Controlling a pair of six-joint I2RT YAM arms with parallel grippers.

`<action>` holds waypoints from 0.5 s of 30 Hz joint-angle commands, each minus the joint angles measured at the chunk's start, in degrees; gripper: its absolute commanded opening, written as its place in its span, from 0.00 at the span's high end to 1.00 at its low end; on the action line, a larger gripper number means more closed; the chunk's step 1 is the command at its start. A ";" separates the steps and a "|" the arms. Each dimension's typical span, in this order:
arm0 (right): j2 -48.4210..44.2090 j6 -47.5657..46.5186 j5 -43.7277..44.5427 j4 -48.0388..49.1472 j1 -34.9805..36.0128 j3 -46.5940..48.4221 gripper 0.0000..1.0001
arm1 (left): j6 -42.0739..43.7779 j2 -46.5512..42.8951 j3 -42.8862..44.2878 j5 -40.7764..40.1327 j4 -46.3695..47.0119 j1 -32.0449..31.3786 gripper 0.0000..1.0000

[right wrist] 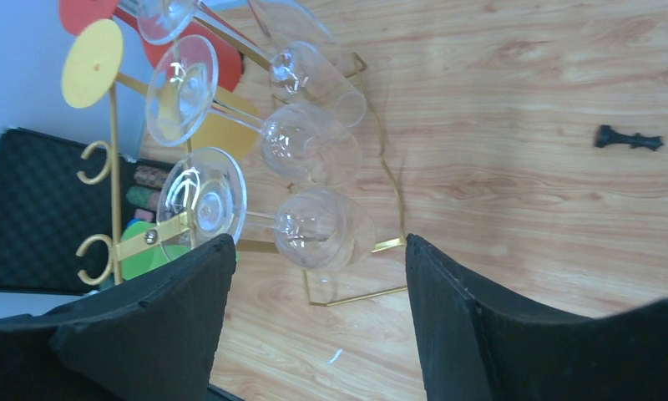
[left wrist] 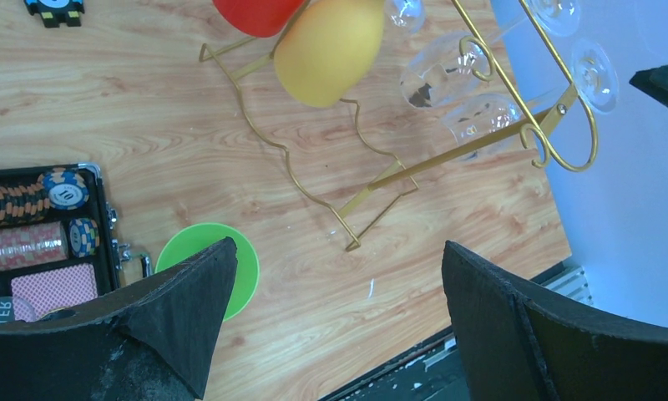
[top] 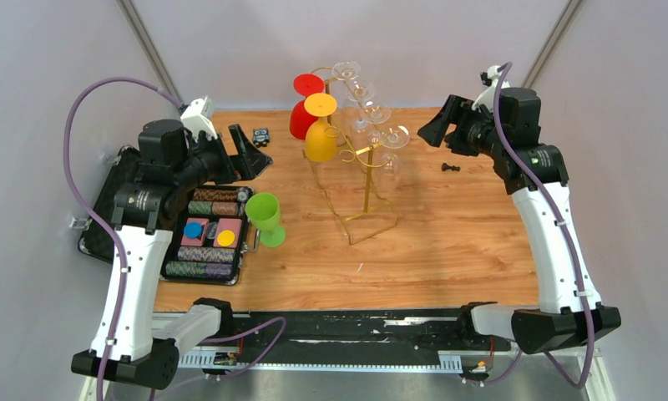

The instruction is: Take the wine glass off the wine glass rack

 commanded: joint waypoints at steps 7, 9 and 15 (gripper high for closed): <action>1.49 9.11 -16.69 9.84 -4.73 -2.60 0.30 | 2.13 -1.56 -0.11 1.67 -0.43 0.39 0.00; 1.93 9.99 -18.65 10.67 -5.33 -3.13 0.32 | 2.15 -1.65 -0.24 1.74 -0.48 0.39 0.00; 2.65 12.08 -22.21 13.93 -5.72 -4.86 0.40 | 2.14 -1.99 -0.78 1.97 -0.58 0.39 0.00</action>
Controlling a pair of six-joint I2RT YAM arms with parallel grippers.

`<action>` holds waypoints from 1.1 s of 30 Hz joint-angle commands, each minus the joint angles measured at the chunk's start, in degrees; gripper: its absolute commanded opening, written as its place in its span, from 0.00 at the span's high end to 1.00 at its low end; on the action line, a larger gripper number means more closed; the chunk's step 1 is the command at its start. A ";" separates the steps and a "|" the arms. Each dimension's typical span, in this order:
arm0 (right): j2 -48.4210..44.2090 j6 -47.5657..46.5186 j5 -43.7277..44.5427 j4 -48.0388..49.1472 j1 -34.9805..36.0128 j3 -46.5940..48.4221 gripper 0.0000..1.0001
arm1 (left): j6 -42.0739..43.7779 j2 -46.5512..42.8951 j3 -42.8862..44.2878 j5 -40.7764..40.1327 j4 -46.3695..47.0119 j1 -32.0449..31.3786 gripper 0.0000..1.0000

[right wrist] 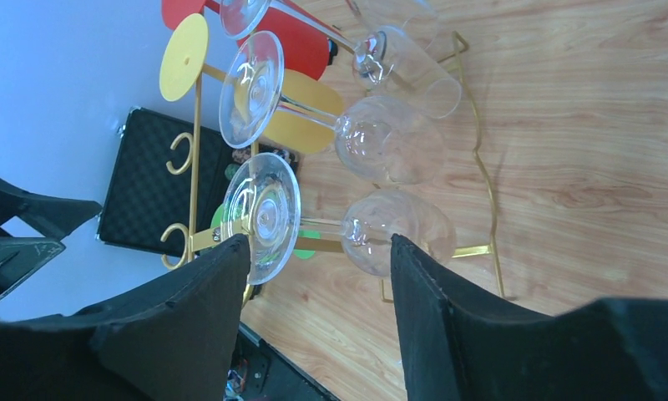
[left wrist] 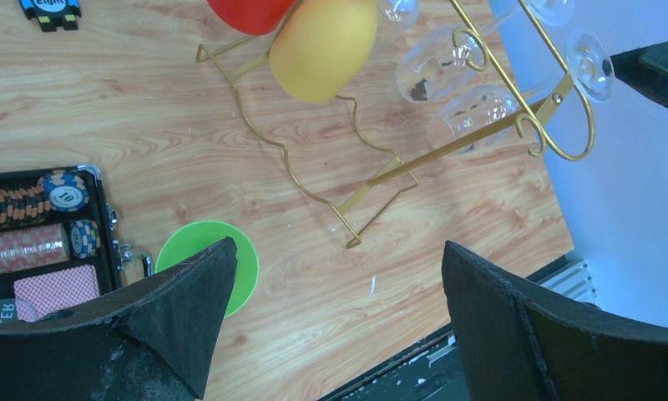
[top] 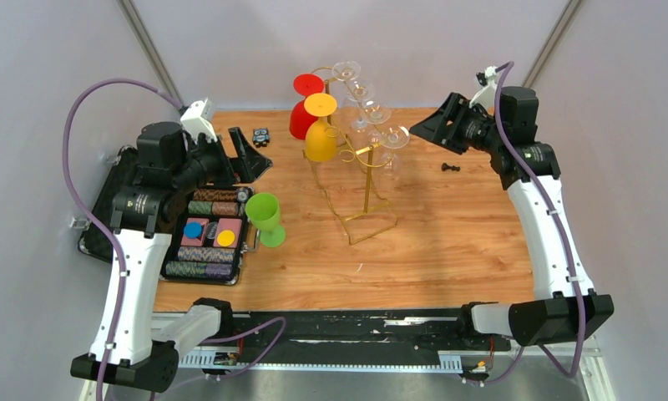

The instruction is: Take the wine glass off the wine glass rack

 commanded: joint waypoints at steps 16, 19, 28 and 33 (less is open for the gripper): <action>2.21 7.35 -10.26 11.46 -0.37 -4.15 0.57 | 1.55 -1.44 -0.35 0.65 -1.45 0.39 0.00; 2.57 8.19 -11.19 12.12 -0.34 -4.26 0.60 | 1.55 -1.57 -0.29 0.53 -1.55 0.39 0.00; 3.52 10.71 -13.13 14.90 -0.36 -4.42 0.65 | 1.88 -2.02 -0.21 0.38 -2.18 0.39 0.00; 3.90 12.03 -14.16 16.32 -0.27 -4.70 0.67 | 2.08 -2.27 -0.18 0.32 -2.43 0.39 0.00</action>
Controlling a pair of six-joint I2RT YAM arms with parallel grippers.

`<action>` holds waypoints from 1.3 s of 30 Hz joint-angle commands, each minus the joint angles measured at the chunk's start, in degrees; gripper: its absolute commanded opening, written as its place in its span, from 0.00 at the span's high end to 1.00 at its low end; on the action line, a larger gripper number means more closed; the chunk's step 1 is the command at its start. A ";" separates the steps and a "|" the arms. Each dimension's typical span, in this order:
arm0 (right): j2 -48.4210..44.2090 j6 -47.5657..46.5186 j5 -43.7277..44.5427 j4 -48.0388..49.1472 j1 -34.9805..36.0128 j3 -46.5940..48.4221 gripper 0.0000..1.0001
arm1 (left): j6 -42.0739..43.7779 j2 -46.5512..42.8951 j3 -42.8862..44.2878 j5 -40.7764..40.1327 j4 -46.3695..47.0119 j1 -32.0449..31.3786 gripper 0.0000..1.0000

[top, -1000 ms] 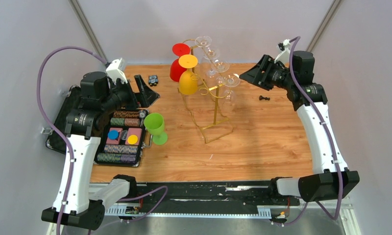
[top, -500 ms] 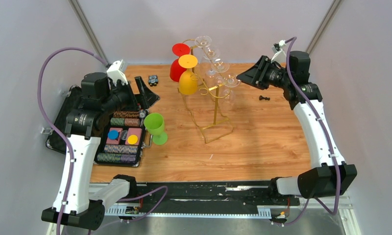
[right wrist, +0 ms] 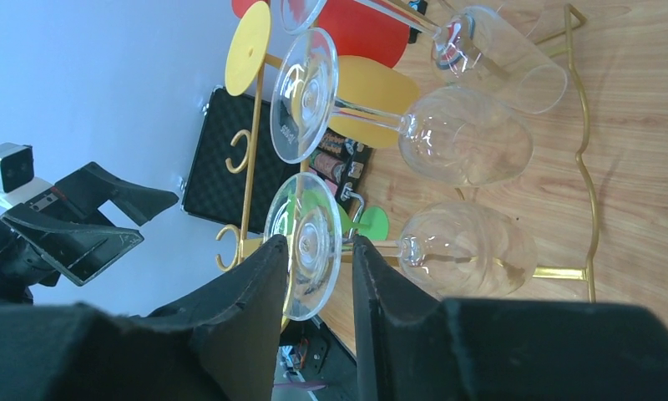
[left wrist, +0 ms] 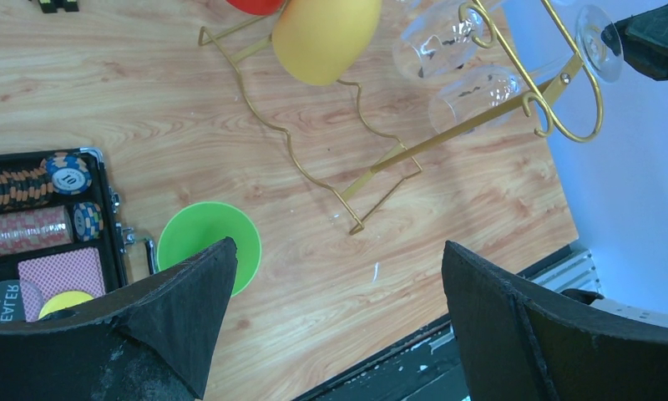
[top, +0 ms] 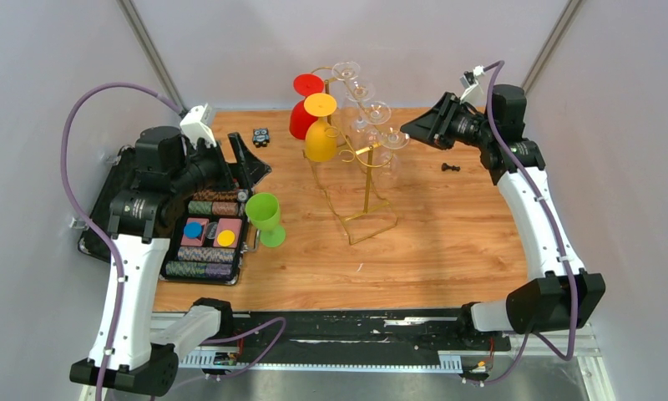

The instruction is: Take the wine glass off the wine glass rack

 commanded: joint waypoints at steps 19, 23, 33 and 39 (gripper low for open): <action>0.07 5.53 -6.22 7.20 0.15 -1.24 0.79 | 1.63 -1.64 0.05 -0.25 -0.54 0.38 0.00; 0.35 6.00 -6.52 7.38 0.40 -1.46 0.79 | 1.62 -1.90 -0.07 -0.29 -0.50 0.39 0.00; 1.39 7.14 -6.98 8.16 1.79 -0.87 0.81 | 1.88 -1.95 -0.14 -0.61 -0.62 0.39 0.00; 1.77 7.22 -6.90 8.20 2.34 -1.03 0.85 | 2.14 -2.04 0.00 -0.80 -0.93 0.39 0.00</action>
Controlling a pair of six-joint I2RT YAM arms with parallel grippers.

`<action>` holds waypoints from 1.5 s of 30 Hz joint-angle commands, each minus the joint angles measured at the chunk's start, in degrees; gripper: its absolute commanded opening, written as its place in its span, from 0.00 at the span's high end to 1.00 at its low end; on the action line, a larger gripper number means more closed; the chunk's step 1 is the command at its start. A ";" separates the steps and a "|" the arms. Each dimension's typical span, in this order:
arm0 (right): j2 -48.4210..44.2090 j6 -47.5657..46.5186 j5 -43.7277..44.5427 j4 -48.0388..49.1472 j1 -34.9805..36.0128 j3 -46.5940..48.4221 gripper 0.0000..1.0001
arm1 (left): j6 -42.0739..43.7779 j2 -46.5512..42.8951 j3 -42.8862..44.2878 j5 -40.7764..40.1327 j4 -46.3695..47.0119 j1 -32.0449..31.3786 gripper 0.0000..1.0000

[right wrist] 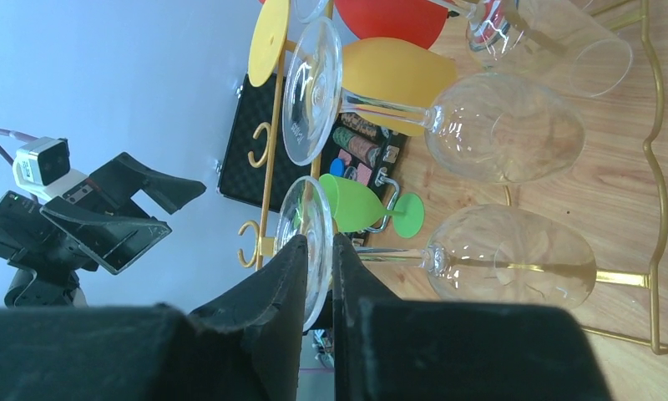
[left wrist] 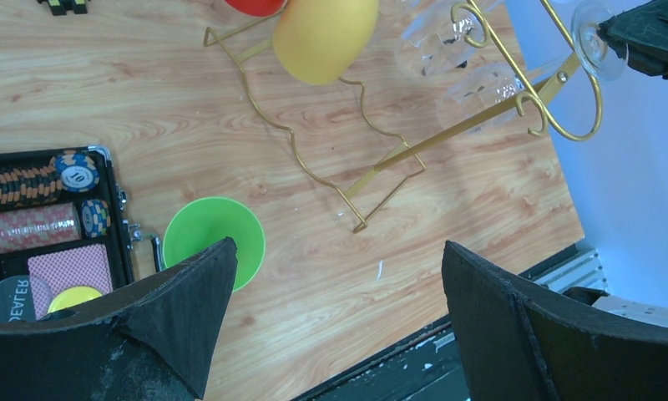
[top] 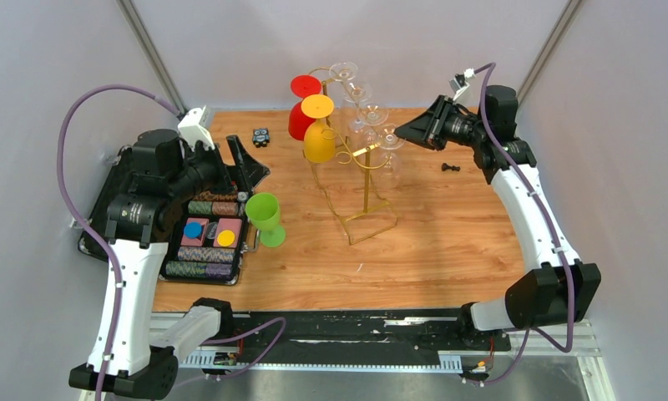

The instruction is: Take the wine glass off the wine glass rack

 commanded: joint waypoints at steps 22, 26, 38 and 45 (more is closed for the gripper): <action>-2.00 6.68 3.84 3.41 0.76 5.57 1.00 | 1.45 -0.42 0.52 -0.33 -0.15 0.38 0.00; -1.96 7.71 4.04 3.76 0.18 5.57 1.00 | 1.55 -0.42 0.54 -0.49 -0.24 0.39 0.00; -4.30 9.05 3.91 4.84 -2.90 3.91 1.00 | 1.32 -0.17 1.31 -0.69 -0.10 0.39 0.00; -6.18 9.19 4.10 4.89 -4.70 2.03 1.00 | 1.14 -0.16 1.51 -0.99 -0.23 0.38 0.00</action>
